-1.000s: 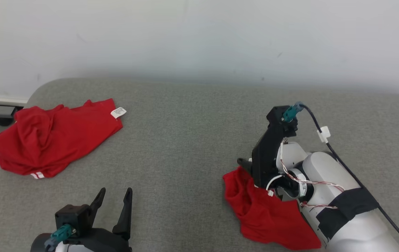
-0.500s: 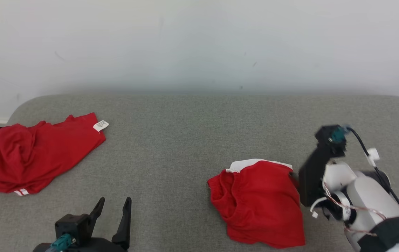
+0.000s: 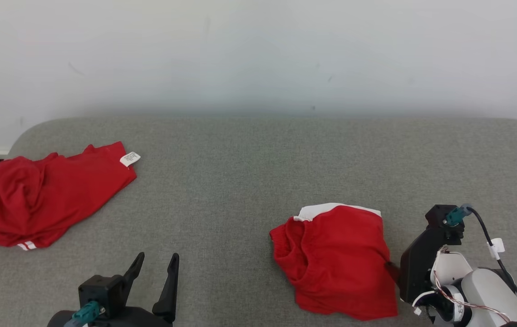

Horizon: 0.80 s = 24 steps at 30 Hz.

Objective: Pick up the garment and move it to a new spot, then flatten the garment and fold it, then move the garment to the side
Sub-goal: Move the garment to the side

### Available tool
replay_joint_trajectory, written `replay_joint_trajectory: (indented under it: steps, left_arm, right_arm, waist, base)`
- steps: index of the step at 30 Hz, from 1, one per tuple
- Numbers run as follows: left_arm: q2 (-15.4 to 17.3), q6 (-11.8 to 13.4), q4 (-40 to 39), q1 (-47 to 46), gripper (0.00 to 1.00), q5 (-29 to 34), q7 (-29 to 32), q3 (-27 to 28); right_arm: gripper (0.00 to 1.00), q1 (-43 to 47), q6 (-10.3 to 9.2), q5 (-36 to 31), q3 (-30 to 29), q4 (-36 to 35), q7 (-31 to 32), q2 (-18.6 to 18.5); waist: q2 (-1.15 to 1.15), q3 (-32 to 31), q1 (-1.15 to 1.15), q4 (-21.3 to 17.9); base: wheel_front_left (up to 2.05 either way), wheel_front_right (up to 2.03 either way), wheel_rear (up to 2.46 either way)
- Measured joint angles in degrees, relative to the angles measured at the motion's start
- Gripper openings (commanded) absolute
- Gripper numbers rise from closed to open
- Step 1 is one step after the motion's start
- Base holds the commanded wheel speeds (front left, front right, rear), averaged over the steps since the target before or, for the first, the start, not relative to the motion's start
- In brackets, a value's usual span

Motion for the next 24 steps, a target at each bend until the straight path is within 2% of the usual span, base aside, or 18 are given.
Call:
replay_joint_trajectory:
  steps: [24]
  left_arm:
    - [0.14,-0.54,-1.15,-3.37,1.00,0.10,0.92,-0.12]
  right_arm:
    - [1.00,-2.68,0.00,-2.40,-6.97,3.65,-0.78,4.38]
  waist:
    - [0.00,5.35,0.01,5.02]
  base:
    - [0.00,0.00,0.00]
